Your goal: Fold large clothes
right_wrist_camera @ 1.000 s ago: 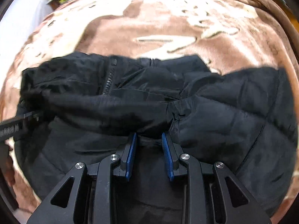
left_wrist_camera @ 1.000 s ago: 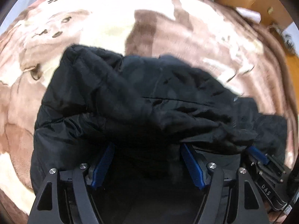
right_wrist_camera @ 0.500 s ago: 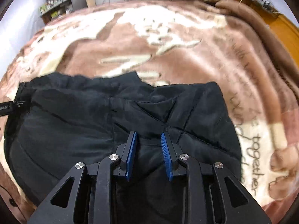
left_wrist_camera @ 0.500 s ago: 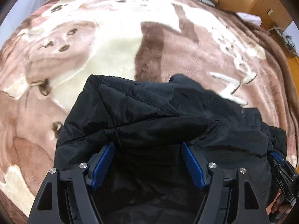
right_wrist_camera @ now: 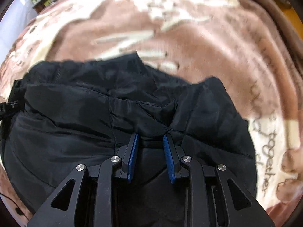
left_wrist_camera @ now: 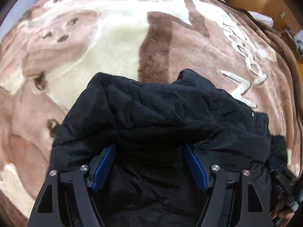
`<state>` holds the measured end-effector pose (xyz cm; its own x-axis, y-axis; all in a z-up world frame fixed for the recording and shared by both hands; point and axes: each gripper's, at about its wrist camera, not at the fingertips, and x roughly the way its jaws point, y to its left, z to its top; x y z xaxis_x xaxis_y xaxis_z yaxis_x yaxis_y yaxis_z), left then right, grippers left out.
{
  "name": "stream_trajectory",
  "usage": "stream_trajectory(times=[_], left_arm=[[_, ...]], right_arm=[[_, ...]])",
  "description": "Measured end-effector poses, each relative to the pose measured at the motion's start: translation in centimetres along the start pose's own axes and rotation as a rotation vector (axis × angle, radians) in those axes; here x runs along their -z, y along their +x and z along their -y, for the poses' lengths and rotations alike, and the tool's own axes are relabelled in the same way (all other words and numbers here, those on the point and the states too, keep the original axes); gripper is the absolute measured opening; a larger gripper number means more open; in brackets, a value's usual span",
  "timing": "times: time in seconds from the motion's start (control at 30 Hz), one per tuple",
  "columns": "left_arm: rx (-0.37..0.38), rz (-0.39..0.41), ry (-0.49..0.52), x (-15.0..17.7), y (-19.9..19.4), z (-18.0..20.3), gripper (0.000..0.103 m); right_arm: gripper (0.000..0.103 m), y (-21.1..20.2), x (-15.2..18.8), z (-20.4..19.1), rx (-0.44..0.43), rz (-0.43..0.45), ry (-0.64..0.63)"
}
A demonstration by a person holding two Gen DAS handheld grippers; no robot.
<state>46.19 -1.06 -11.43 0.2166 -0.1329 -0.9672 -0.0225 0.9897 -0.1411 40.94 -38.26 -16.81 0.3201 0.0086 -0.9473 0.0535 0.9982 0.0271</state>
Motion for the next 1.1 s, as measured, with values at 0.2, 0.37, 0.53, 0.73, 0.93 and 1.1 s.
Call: stream_trajectory(times=[0.2, 0.37, 0.53, 0.73, 0.93, 1.1], left_arm=[[0.092, 0.056, 0.051, 1.6, -5.1, -0.4, 0.078], [0.068, 0.156, 0.068, 4.7, -9.0, -2.6, 0.078], [-0.016, 0.093, 0.077, 7.3, -6.6, -5.1, 0.078], [-0.034, 0.027, -0.003, 6.9, -2.7, -7.3, 0.092], [0.012, -0.031, -0.075, 6.8, 0.7, -8.7, 0.103], [-0.025, -0.002, -0.062, 7.2, 0.1, -8.2, 0.103]], right_arm=[[0.029, -7.3, 3.1, 1.5, -0.075, 0.199, 0.034], [0.040, -11.3, 7.8, 3.4, -0.096, 0.319, 0.066], [0.047, -9.2, 11.0, 3.6, -0.074, 0.273, 0.038], [0.047, -5.5, 11.1, 3.4, -0.056, 0.195, 0.023], [0.048, -2.9, 10.9, 3.2, -0.034, 0.147, 0.007], [0.048, -2.6, 10.8, 2.6, 0.010, 0.131, 0.003]])
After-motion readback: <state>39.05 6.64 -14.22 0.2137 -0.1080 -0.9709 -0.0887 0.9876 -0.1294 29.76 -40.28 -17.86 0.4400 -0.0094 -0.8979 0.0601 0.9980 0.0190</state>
